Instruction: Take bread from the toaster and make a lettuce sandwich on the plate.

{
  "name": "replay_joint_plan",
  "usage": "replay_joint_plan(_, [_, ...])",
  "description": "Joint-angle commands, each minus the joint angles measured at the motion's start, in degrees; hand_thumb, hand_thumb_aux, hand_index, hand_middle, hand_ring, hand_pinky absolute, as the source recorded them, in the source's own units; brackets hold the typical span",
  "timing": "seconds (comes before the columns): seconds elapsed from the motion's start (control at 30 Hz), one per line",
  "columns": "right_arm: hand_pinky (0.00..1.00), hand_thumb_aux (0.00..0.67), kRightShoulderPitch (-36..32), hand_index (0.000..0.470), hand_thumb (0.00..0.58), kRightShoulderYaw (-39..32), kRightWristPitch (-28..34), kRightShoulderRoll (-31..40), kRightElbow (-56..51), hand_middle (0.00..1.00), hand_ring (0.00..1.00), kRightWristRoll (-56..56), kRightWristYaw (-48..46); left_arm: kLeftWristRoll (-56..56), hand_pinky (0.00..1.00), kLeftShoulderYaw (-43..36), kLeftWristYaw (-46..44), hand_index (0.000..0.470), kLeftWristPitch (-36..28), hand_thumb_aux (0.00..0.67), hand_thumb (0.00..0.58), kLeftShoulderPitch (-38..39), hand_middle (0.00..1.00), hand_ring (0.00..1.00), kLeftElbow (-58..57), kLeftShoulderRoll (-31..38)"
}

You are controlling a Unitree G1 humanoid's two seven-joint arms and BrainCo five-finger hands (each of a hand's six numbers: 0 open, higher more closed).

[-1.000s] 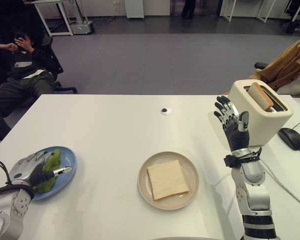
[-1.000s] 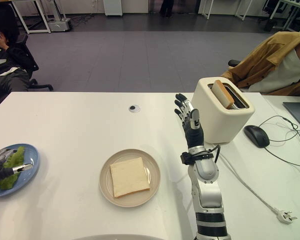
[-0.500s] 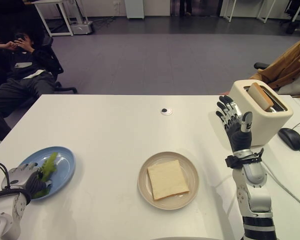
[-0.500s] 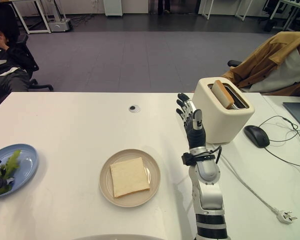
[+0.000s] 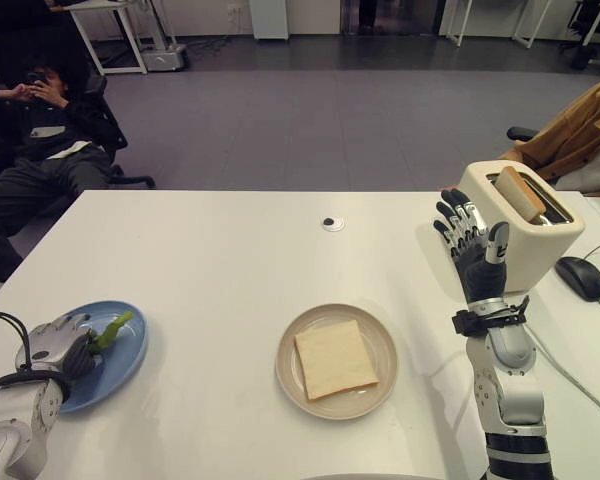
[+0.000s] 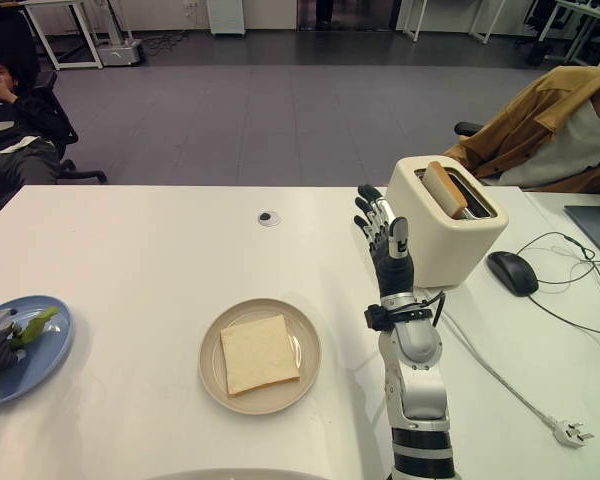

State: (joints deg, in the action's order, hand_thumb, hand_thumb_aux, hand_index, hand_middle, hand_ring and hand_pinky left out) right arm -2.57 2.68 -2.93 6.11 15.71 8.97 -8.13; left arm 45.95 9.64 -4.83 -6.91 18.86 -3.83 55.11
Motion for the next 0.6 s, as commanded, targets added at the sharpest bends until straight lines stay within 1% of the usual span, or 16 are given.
replay_joint_plan(0.03, [0.00,0.000,-0.60,0.000,0.000,0.03,0.81,-0.33,-0.53,0.00,0.00,0.33,-0.02,-0.15,0.00,2.50,-0.02,0.470,-0.20,0.670,0.580,0.01,0.00,0.00,7.02,0.21])
replay_joint_plan(0.13, [0.00,0.000,-0.97,0.000,0.000,-0.02,0.74,-0.47,-1.06,0.00,0.00,0.24,-0.03,0.12,0.00,2.41,-1.82,0.470,0.02,0.670,0.580,-1.34,0.00,0.00,15.57,-0.83])
replay_joint_plan(0.23, [0.00,0.000,-1.30,0.000,0.000,0.08,0.66,-0.57,-1.56,0.00,0.00,0.15,-0.05,0.84,0.00,-1.53,-4.27,0.470,1.00,0.670,0.580,-4.96,0.00,0.00,22.62,-2.81])
replay_joint_plan(0.33, [0.00,0.000,-1.65,0.000,0.000,0.35,0.63,-0.58,-2.03,0.00,0.00,0.22,-0.10,3.08,0.00,-10.06,-7.67,0.470,3.54,0.670,0.580,-11.54,0.00,0.00,27.59,-6.54])
replay_joint_plan(0.47, [0.00,0.000,-1.90,0.000,0.000,0.55,0.63,-0.69,-2.32,0.00,0.00,0.32,-0.11,11.55,0.00,-26.57,-13.36,0.470,9.58,0.670,0.580,-23.59,0.00,0.00,27.63,-15.04])
replay_joint_plan(0.53, [0.00,0.000,-1.93,0.000,0.000,0.50,0.75,-0.73,-2.16,0.00,0.00,0.40,-0.18,14.87,0.00,-32.17,-15.68,0.470,11.70,0.670,0.580,-26.44,0.00,0.00,27.04,-18.43])
replay_joint_plan(0.6, [0.00,0.000,-1.79,0.000,0.000,0.59,0.91,-0.69,-1.85,0.00,0.00,0.49,-0.23,17.59,0.00,-35.89,-17.18,0.470,13.33,0.670,0.580,-27.97,0.00,0.00,26.16,-20.69])
